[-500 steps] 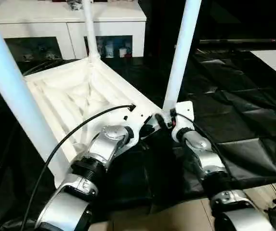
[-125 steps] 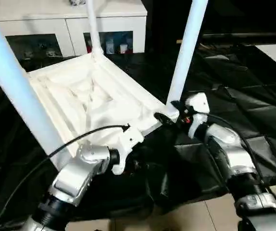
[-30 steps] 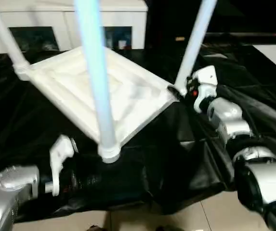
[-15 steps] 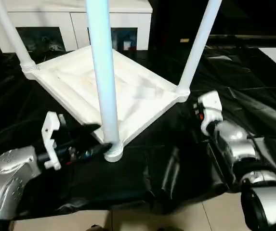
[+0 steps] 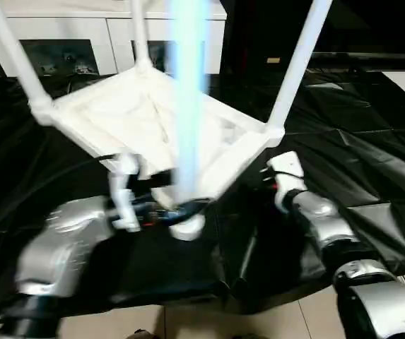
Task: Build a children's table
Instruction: Rotate table base
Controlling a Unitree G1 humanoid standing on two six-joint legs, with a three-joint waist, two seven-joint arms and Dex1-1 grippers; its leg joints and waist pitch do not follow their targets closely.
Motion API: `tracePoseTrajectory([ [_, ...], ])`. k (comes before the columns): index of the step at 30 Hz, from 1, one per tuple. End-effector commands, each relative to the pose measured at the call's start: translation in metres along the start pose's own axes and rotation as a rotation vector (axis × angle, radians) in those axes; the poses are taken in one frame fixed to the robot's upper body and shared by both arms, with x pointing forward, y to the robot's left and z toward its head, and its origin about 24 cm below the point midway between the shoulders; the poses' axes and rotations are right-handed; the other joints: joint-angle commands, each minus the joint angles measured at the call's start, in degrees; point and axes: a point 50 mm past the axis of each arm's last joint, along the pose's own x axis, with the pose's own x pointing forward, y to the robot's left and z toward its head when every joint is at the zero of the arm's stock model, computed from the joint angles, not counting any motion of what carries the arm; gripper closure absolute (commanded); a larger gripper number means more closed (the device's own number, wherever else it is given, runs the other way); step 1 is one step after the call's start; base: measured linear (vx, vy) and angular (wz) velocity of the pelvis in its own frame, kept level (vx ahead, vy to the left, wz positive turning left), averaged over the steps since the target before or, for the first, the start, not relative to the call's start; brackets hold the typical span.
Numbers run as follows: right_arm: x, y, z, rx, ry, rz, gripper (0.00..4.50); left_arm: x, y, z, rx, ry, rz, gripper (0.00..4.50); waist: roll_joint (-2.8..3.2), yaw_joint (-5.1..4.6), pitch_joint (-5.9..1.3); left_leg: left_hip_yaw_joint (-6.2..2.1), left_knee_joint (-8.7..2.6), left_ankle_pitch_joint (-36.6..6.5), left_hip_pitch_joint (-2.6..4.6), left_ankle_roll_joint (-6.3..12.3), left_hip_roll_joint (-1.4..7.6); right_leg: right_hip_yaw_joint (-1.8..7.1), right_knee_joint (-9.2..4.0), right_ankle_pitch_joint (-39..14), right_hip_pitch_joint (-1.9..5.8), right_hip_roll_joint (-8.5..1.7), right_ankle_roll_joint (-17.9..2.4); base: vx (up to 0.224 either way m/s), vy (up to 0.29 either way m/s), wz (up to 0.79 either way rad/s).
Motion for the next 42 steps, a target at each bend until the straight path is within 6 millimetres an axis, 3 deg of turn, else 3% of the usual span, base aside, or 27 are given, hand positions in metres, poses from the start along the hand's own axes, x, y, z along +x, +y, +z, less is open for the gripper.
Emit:
tracePoseTrajectory([
  [1,0.006,0.01,0.004,-0.017,0.013,0.021,0.46,0.022,-0.005,0.003,0.032,0.003,-0.078,0.04,0.57,-0.16,-4.63,-0.44,-4.02,-11.64,1.39,1.18,1.49,0.98,-2.9,-5.85,2.7,-1.28,-15.22,0.0,0.0,0.0],
  [2,0.006,0.01,0.004,-0.017,0.013,0.021,0.46,0.022,-0.005,0.003,0.032,0.003,-0.078,0.04,0.67,-0.14,-4.64,-0.45,-4.03,-11.82,1.41,1.07,1.48,0.98,-2.9,-6.12,2.74,-1.33,-15.15,0.0,0.0,0.0],
  [5,0.011,0.025,0.007,-0.034,0.011,0.074,0.46,0.048,-0.01,0.003,0.064,0.013,-0.149,0.04,0.52,-0.36,-4.69,-0.54,-4.0,-12.31,1.33,1.01,1.46,1.05,-3.04,-6.89,2.74,-1.46,-14.7,0.0,0.0,0.0],
  [8,0.013,0.029,0.008,-0.035,0.01,0.084,0.46,0.056,-0.011,0.004,0.073,0.01,-0.17,0.04,0.42,-0.52,-4.83,-0.59,-3.88,-10.88,1.09,1.15,1.44,1.05,-2.76,-4.97,3.09,-1.59,-15.03,0.0,0.0,0.0],
  [12,0.014,0.039,0.007,-0.032,0.0,0.131,0.46,0.078,-0.014,0.001,0.097,0.016,-0.194,0.04,0.54,-0.56,-4.8,-0.54,-3.8,-11.37,1.26,1.82,1.45,0.99,-2.92,-4.89,3.03,-1.51,-15.6,0.0,0.0,0.0],
  [14,0.014,0.046,0.006,-0.033,-0.01,0.166,0.46,0.087,-0.015,-0.001,0.109,0.017,-0.202,0.04,0.92,-0.57,-4.85,-0.66,-3.81,-11.66,1.23,1.71,1.44,0.96,-2.94,-4.66,3.12,-1.56,-15.88,0.0,0.0,0.0],
  [16,0.014,0.049,0.006,-0.036,-0.016,0.187,0.46,0.093,-0.015,-0.003,0.124,0.02,-0.2,0.04,0.72,-0.62,-4.91,-0.68,-3.81,-11.74,1.2,1.89,1.46,0.91,-2.96,-4.12,3.23,-1.55,-16.05,0.0,0.0,0.0],
  [21,0.014,0.049,0.006,-0.036,-0.019,0.181,0.46,0.102,-0.008,-0.006,0.169,0.042,-0.143,0.04,0.86,-0.94,-5.03,-0.74,-3.66,-11.1,1.11,3.05,1.49,0.84,-2.85,-2.21,3.38,-1.63,-17.27,0.0,0.0,0.0],
  [26,0.012,0.032,0.005,-0.061,-0.005,0.067,0.46,0.102,0.01,-0.009,0.227,0.09,-0.028,0.04,0.87,-1.21,-4.97,-0.9,-3.75,-12.52,1.13,2.57,1.52,0.79,-3.12,-4.57,3.37,-1.75,-16.84,0.0,0.0,0.0],
  [31,0.003,-0.001,0.011,-0.023,-0.031,-0.056,0.46,0.088,0.032,-0.016,0.275,0.169,0.123,0.04,0.92,-1.11,-5.02,-0.86,-3.68,-12.63,1.23,2.84,1.47,0.75,-3.13,-4.17,3.28,-1.64,-16.98,0.0,0.0,0.0],
  [37,-0.011,-0.029,0.018,-0.029,-0.087,-0.08,0.46,0.075,0.047,-0.024,0.274,0.226,0.233,0.04,0.65,-0.69,-5.0,-0.79,-3.57,-12.61,1.1,3.22,1.35,0.75,-3.21,-4.47,3.4,-1.63,-16.68,0.0,0.0,0.0],
  [42,-0.024,-0.046,0.018,-0.052,-0.12,-0.061,0.46,0.071,0.053,-0.026,0.252,0.208,0.29,0.04,0.9,-0.62,-4.94,-0.88,-3.58,-14.52,1.12,2.97,1.3,0.67,-3.65,-7.46,3.32,-1.66,-16.02,0.0,0.0,0.0],
])
